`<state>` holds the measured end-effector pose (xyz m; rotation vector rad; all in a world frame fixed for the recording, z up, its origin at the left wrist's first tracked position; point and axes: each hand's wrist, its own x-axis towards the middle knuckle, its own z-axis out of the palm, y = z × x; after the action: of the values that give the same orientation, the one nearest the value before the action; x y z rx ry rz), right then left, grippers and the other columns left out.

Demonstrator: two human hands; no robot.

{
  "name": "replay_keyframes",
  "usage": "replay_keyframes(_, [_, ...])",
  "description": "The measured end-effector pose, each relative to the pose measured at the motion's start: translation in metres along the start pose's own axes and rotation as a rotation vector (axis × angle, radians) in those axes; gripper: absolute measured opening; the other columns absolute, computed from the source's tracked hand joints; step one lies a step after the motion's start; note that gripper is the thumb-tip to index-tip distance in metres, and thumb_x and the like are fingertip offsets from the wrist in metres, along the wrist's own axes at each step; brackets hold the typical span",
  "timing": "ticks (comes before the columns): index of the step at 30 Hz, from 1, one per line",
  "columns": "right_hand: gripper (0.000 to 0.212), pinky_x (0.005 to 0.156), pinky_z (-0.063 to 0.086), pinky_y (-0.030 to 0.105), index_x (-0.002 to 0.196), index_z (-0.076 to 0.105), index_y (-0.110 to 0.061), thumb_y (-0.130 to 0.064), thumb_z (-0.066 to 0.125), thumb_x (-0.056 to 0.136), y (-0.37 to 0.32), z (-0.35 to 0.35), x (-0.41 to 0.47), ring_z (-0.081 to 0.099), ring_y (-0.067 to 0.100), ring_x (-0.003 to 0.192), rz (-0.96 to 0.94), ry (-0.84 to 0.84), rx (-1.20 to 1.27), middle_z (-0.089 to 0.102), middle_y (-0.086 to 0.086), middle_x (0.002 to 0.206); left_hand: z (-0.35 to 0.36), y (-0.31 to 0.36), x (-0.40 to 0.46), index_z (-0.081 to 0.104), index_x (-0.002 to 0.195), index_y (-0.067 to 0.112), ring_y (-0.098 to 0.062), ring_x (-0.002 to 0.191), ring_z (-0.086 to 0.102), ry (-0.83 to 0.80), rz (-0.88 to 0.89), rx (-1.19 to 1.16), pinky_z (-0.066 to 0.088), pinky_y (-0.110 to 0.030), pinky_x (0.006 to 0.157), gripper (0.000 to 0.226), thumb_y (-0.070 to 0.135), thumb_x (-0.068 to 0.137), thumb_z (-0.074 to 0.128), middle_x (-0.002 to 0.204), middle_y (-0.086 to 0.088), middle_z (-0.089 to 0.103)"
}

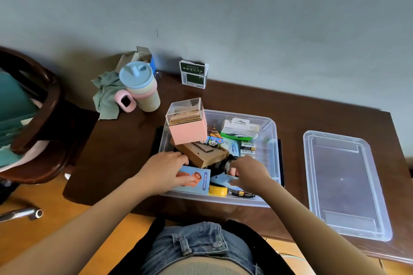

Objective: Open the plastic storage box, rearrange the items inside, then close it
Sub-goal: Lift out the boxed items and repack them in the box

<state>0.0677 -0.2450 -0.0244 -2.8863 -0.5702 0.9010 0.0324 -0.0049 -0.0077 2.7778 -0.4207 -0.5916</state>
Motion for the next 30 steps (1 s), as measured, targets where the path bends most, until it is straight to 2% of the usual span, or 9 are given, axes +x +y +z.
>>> replay_keyframes(3, [0.020, 0.077, 0.050, 0.032, 0.102, 0.067, -0.013, -0.009, 0.058, 0.085, 0.004, -0.013, -0.002, 0.060, 0.024, 0.101, 0.067, -0.124, -0.155, 0.067, 0.005, 0.104, -0.007, 0.003, -0.005, 0.059, 0.083, 0.025, -0.005, 0.071, 0.050, 0.230, -0.011, -0.049, 0.032, -0.017, 0.056, 0.022, 0.047, 0.087, 0.059, 0.084, 0.011, 0.059])
replay_keyframes(5, [0.023, 0.074, 0.049, 0.030, 0.102, 0.068, -0.012, -0.006, 0.055, 0.084, 0.006, -0.022, -0.003, 0.062, 0.024, 0.098, 0.096, -0.162, -0.176, 0.068, 0.005, 0.104, -0.012, 0.003, -0.011, 0.050, 0.071, 0.021, -0.007, 0.064, 0.047, 0.470, -0.043, -0.070, 0.030, -0.013, 0.052, 0.026, 0.035, 0.082, 0.069, 0.073, 0.009, 0.051])
replay_keyframes(8, [0.027, 0.082, 0.051, 0.032, 0.112, 0.061, -0.017, -0.017, 0.060, 0.085, 0.000, -0.035, 0.001, 0.058, 0.021, 0.106, 0.068, -0.030, -0.033, 0.063, 0.002, 0.115, -0.022, -0.002, -0.011, 0.053, 0.090, 0.012, -0.019, 0.083, 0.053, 0.731, -0.083, -0.051, 0.044, -0.023, 0.062, 0.038, 0.025, 0.067, 0.080, 0.092, -0.005, 0.052])
replay_keyframes(11, [0.060, 0.091, 0.047, 0.036, 0.136, 0.042, -0.022, -0.024, 0.067, 0.081, -0.012, -0.038, 0.008, 0.048, 0.022, 0.119, -0.032, 0.019, 0.118, 0.049, 0.000, 0.132, -0.030, -0.009, 0.000, 0.044, 0.135, 0.013, -0.035, 0.118, 0.046, 0.643, -0.067, 0.003, 0.047, -0.045, 0.088, 0.083, 0.017, 0.062, 0.083, 0.130, -0.017, 0.044])
replay_keyframes(13, [0.059, 0.092, 0.048, 0.038, 0.138, 0.039, -0.023, -0.019, 0.063, 0.084, -0.020, -0.037, 0.015, 0.049, 0.022, 0.120, -0.033, 0.030, 0.161, 0.048, 0.001, 0.135, -0.034, -0.012, 0.011, 0.026, 0.149, 0.020, -0.035, 0.130, 0.036, 0.522, -0.039, 0.010, 0.044, -0.047, 0.097, 0.097, 0.015, 0.068, 0.079, 0.145, -0.015, 0.032])
replay_keyframes(16, [0.035, 0.084, 0.050, 0.035, 0.129, 0.050, -0.021, -0.015, 0.046, 0.094, -0.026, -0.037, 0.025, 0.058, 0.021, 0.106, 0.037, 0.138, 0.327, 0.059, 0.002, 0.126, -0.032, -0.015, 0.025, 0.008, 0.151, 0.027, -0.028, 0.129, 0.041, 0.407, -0.045, -0.027, 0.051, -0.040, 0.089, 0.099, 0.018, 0.077, 0.073, 0.154, -0.006, 0.020])
replay_keyframes(19, [0.027, 0.079, 0.051, 0.036, 0.116, 0.058, -0.013, -0.020, 0.038, 0.099, -0.029, -0.045, 0.031, 0.062, 0.021, 0.090, 0.099, 0.202, 0.590, 0.066, 0.007, 0.111, -0.025, -0.015, 0.028, 0.012, 0.151, 0.022, -0.028, 0.122, 0.050, 0.442, -0.031, -0.048, 0.055, -0.034, 0.075, 0.098, 0.015, 0.074, 0.072, 0.154, -0.006, 0.021])
replay_keyframes(24, [0.047, 0.062, 0.055, 0.031, 0.100, 0.057, -0.009, -0.050, 0.035, 0.098, -0.041, -0.064, 0.039, 0.064, 0.015, 0.069, 0.200, 0.061, 1.254, 0.067, 0.005, 0.088, -0.021, -0.018, 0.025, 0.025, 0.146, 0.012, -0.033, 0.114, 0.057, 0.519, 0.054, -0.078, 0.056, -0.035, 0.073, 0.095, 0.014, 0.067, 0.078, 0.148, -0.014, 0.031])
replay_keyframes(30, [0.064, 0.057, 0.056, 0.028, 0.097, 0.057, -0.012, -0.073, 0.051, 0.077, -0.050, -0.079, 0.049, 0.067, 0.021, 0.077, 0.291, -0.185, 1.466, 0.066, 0.012, 0.093, -0.025, -0.019, 0.022, 0.027, 0.143, 0.016, -0.029, 0.117, 0.056, 0.525, 0.175, -0.103, 0.058, -0.031, 0.075, 0.095, 0.013, 0.065, 0.081, 0.147, -0.010, 0.034])
